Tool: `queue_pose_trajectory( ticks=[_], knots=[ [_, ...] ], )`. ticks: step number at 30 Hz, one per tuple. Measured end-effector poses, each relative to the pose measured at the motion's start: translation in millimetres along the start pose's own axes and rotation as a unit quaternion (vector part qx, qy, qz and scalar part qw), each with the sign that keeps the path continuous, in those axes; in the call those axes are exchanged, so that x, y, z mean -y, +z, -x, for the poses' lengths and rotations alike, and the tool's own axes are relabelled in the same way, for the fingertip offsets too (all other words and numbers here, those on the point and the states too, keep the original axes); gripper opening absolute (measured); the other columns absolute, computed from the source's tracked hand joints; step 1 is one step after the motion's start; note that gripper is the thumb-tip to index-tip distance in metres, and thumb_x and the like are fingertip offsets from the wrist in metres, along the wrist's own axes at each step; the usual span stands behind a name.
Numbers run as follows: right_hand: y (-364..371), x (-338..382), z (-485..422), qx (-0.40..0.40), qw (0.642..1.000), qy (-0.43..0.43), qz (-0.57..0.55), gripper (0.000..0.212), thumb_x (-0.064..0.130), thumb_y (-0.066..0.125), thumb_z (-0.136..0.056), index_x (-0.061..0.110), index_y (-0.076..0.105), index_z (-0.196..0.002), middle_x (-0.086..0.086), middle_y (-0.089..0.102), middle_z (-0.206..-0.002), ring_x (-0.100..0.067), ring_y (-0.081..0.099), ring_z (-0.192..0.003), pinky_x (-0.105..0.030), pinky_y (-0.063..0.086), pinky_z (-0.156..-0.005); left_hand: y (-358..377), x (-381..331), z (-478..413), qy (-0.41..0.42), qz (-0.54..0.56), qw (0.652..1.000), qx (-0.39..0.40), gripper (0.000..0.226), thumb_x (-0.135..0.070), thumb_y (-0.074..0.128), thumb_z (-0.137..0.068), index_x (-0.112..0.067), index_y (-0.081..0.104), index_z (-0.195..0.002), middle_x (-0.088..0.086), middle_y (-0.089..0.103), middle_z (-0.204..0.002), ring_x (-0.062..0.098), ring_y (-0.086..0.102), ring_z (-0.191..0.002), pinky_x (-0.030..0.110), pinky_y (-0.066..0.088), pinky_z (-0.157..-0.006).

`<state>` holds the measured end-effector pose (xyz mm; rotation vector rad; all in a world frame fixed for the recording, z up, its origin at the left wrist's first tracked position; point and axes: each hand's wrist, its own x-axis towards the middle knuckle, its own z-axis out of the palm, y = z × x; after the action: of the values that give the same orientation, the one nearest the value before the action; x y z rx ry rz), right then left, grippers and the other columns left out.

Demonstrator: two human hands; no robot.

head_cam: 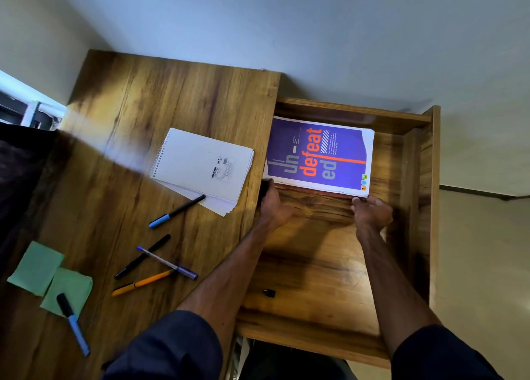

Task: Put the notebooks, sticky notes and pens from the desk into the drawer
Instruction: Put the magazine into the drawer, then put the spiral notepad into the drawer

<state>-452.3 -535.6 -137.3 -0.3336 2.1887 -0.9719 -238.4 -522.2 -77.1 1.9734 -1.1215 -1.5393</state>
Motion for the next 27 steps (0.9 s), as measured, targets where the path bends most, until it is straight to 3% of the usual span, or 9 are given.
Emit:
queue_pose_trajectory(
  ticks=[6, 10, 12, 16, 20, 23, 27],
  knots=[
    [-4, -1, -1, 0.003, 1.0, 0.017, -0.021, 0.036, 0.005, 0.08, -0.081, -0.001, 0.067, -0.114, -0.009, 0.071, -0.089, -0.013, 0.067, -0.061, -0.015, 0.053, -0.046, -3, 3, 1, 0.005, -0.011, 1.0, 0.013, 0.088, -0.004, 0.075, -0.084, -0.021, 0.025, -0.154, 0.004, 0.049, -0.144, 0.021, 0.043, -0.138, 0.028, 0.04, -0.098],
    [-4, -4, 8, 0.015, 1.0, 0.013, 0.008, 0.035, 0.006, 0.081, -0.078, -0.002, 0.07, -0.11, -0.009, 0.073, -0.086, -0.014, 0.067, -0.059, -0.013, 0.05, -0.042, -5, 0, 6, 0.017, -0.044, 0.999, 0.019, 0.087, -0.01, 0.074, -0.087, -0.019, 0.022, -0.155, 0.006, 0.048, -0.146, 0.023, 0.044, -0.137, 0.033, 0.042, -0.105],
    [-1, -7, 18, 0.015, 0.999, 0.023, 0.02, 0.036, 0.01, 0.081, -0.075, 0.003, 0.071, -0.109, -0.009, 0.076, -0.088, -0.017, 0.071, -0.065, -0.018, 0.054, -0.047, -5, -3, 12, 0.014, -0.041, 0.999, 0.018, 0.08, -0.009, 0.072, -0.089, -0.018, 0.026, -0.154, 0.006, 0.05, -0.144, 0.023, 0.046, -0.135, 0.036, 0.043, -0.106],
    [5, 0, 57, 0.062, 0.998, 0.028, -0.005, 0.039, 0.008, 0.08, -0.077, 0.012, 0.063, -0.112, 0.0, 0.07, -0.085, -0.014, 0.07, -0.071, -0.03, 0.061, -0.065, -6, -7, 26, 0.003, -0.052, 0.999, 0.012, 0.06, -0.001, 0.066, -0.09, -0.014, 0.043, -0.144, 0.005, 0.057, -0.138, 0.022, 0.053, -0.131, 0.027, 0.046, -0.096],
    [19, 17, 103, 0.137, 0.99, -0.039, -0.021, 0.029, 0.008, 0.078, -0.081, 0.011, 0.066, -0.107, -0.002, 0.073, -0.094, -0.014, 0.071, -0.077, -0.031, 0.062, -0.065, -21, -4, 40, 0.038, -0.103, 0.994, -0.008, 0.05, -0.005, 0.067, -0.091, -0.012, 0.053, -0.138, 0.003, 0.06, -0.135, 0.018, 0.058, -0.124, 0.023, 0.048, -0.093],
    [39, 32, 131, 0.174, 0.979, -0.107, 0.011, 0.019, 0.015, 0.076, -0.082, 0.016, 0.068, -0.099, -0.002, 0.075, -0.091, -0.018, 0.074, -0.079, -0.041, 0.064, -0.07, -44, 1, 55, 0.074, -0.092, 0.992, -0.05, 0.036, -0.007, 0.066, -0.092, -0.013, 0.062, -0.127, 0.0, 0.067, -0.126, 0.014, 0.062, -0.117, 0.023, 0.051, -0.095],
    [73, 61, 173, 0.219, 0.928, -0.293, 0.075, 0.015, 0.018, 0.074, -0.083, 0.014, 0.071, -0.097, 0.001, 0.073, -0.091, -0.014, 0.069, -0.081, -0.036, 0.06, -0.076, -86, 16, 79, 0.075, -0.052, 0.979, -0.181, 0.027, -0.008, 0.062, -0.093, -0.019, 0.067, -0.116, -0.005, 0.07, -0.115, 0.009, 0.065, -0.105, 0.029, 0.058, -0.09]
  ],
)
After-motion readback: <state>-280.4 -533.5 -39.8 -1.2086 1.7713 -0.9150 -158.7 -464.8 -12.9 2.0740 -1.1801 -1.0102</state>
